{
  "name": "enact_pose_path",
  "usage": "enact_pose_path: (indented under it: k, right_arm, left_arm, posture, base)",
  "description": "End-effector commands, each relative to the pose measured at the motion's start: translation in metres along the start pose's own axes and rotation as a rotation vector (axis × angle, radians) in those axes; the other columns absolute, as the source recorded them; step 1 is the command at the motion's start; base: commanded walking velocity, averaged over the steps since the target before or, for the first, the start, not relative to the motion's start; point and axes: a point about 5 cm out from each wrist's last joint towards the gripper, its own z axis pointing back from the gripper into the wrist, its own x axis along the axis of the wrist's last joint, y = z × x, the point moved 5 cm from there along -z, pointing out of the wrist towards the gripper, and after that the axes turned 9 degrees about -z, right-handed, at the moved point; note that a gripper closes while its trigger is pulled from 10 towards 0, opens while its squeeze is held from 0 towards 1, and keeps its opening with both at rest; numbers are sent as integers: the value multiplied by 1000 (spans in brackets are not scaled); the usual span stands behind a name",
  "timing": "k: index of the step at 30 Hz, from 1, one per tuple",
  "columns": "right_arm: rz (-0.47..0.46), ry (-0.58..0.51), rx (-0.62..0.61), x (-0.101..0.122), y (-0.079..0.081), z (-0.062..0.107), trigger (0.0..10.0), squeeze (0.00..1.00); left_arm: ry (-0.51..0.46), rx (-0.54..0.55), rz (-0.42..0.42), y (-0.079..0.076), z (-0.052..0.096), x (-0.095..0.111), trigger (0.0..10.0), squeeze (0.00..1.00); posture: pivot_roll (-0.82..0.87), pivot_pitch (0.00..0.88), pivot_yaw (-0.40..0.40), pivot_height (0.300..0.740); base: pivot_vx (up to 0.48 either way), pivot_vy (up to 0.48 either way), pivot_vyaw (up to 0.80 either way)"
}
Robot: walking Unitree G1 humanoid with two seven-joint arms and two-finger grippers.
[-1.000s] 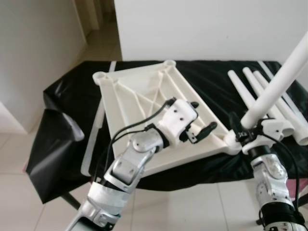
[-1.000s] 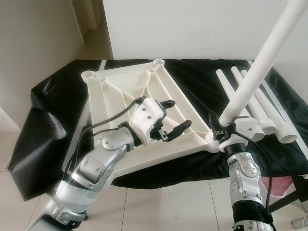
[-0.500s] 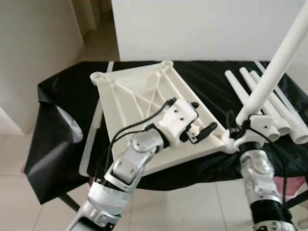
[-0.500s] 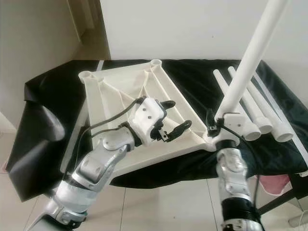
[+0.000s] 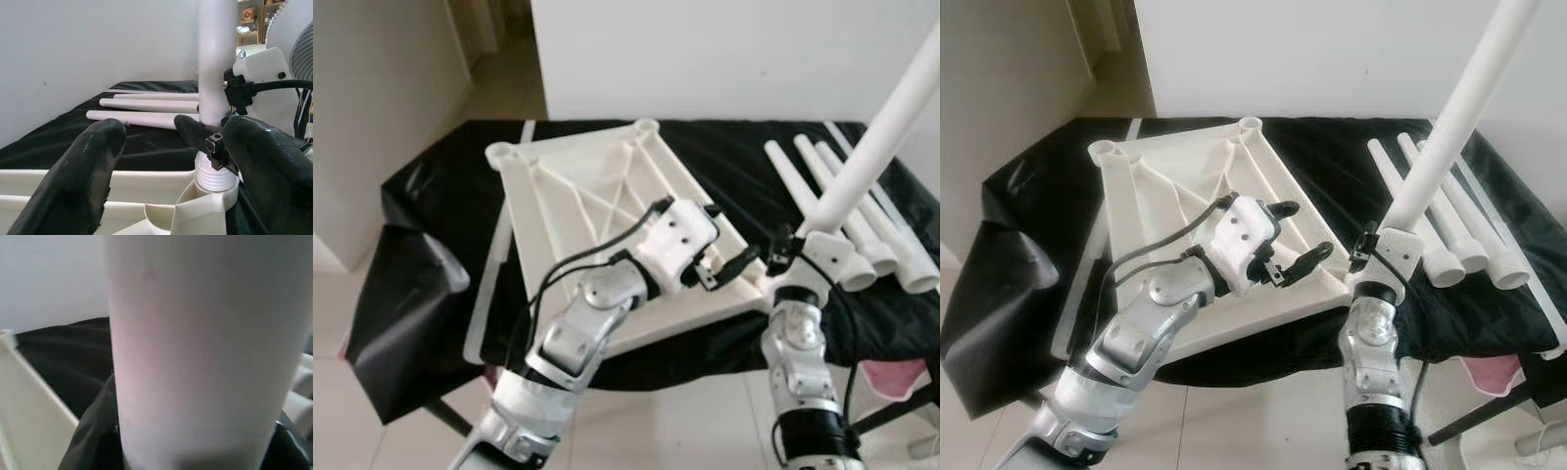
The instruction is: Building children table
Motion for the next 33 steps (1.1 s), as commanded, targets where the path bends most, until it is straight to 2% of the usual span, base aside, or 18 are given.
enact_pose_path:
  k: [1,7,15,20,21,23,33]
  right_arm:
    - [16,152,-109,-35,-17,13,10000,0]
    - [12,145,-237,-31,-33,10,10000,0]
    - [20,176,-271,-34,-28,11,10000,0]
    - [86,179,-312,-31,-28,1,10000,0]
    - [149,150,-286,-27,-23,-1,10000,0]
    - [182,134,-268,-25,-20,-2,10000,0]
    - [281,174,-285,-33,-24,-1,10000,0]
  left_arm:
    - [-4,-32,0,-5,0,2,10000,0]
    - [-8,-38,2,-6,-2,2,10000,0]
    - [-9,-39,2,-7,-1,2,10000,0]
    - [-10,-44,2,-7,-1,2,10000,0]
    - [-11,-45,1,-7,-2,3,10000,0]
    - [-12,-45,0,-7,-2,3,10000,0]
    - [-12,-39,0,-6,-2,4,10000,0]
  posture:
    - [-81,9,-4,740]
    - [-78,0,-7,740]
    - [-74,0,-3,740]
    - [-77,0,1,740]
    - [-74,0,0,740]
    - [-73,0,-1,740]
    - [-71,0,-5,740]
  base:
    - [0,0,0]
    - [0,0,0]
    - [0,0,0]
    - [0,0,0]
    - [0,0,0]
    - [0,0,0]
    - [0,0,0]
